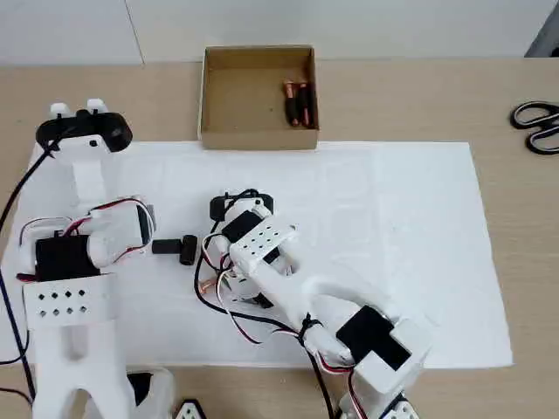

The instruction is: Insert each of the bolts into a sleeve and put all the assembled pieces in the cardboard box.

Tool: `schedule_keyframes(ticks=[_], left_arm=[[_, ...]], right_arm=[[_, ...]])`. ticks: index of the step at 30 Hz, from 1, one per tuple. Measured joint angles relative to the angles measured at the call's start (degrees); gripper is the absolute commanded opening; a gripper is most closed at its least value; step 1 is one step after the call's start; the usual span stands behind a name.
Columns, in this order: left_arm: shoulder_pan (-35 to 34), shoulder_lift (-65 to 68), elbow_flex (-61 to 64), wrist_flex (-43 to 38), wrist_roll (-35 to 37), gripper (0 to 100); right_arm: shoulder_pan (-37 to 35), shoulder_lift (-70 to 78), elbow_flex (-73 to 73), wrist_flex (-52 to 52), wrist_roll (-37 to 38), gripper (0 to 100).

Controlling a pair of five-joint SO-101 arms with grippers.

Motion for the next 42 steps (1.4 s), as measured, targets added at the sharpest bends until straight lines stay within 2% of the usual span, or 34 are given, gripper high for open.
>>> schedule_keyframes(ticks=[1,2,4,7,14,19,24,28,33,39,42], left_arm=[[0.0,0.0,0.0,0.0,0.0,11],[0.0,0.0,0.0,0.0,0.0,11],[0.0,0.0,0.0,0.0,0.0,11],[0.0,0.0,0.0,0.0,0.0,11],[0.0,0.0,0.0,0.0,0.0,11],[0.0,0.0,0.0,0.0,0.0,11],[0.0,0.0,0.0,0.0,0.0,11],[0.0,0.0,0.0,0.0,0.0,11],[0.0,0.0,0.0,0.0,-0.09,11],[0.0,0.0,0.0,0.0,-0.09,11],[0.0,0.0,0.0,0.97,-0.09,11]], right_arm=[[0.0,0.09,-0.18,0.09,0.0,1.6],[0.09,0.0,-0.26,0.18,0.62,0.0],[0.7,0.09,-0.26,0.18,3.16,3.3],[1.58,0.18,-0.18,0.26,5.63,0.2],[6.07,0.88,-2.9,5.36,6.95,0.2],[12.66,1.23,-8.7,16.97,6.95,0.2],[19.43,0.44,-11.52,18.99,6.95,0.2],[21.36,-4.75,-14.59,18.99,7.03,0.2],[19.52,-14.24,-19.69,18.99,6.95,0.3],[9.05,-24.79,-20.04,19.43,6.95,0.3],[7.56,-30.86,-20.04,19.43,7.03,0.3]])
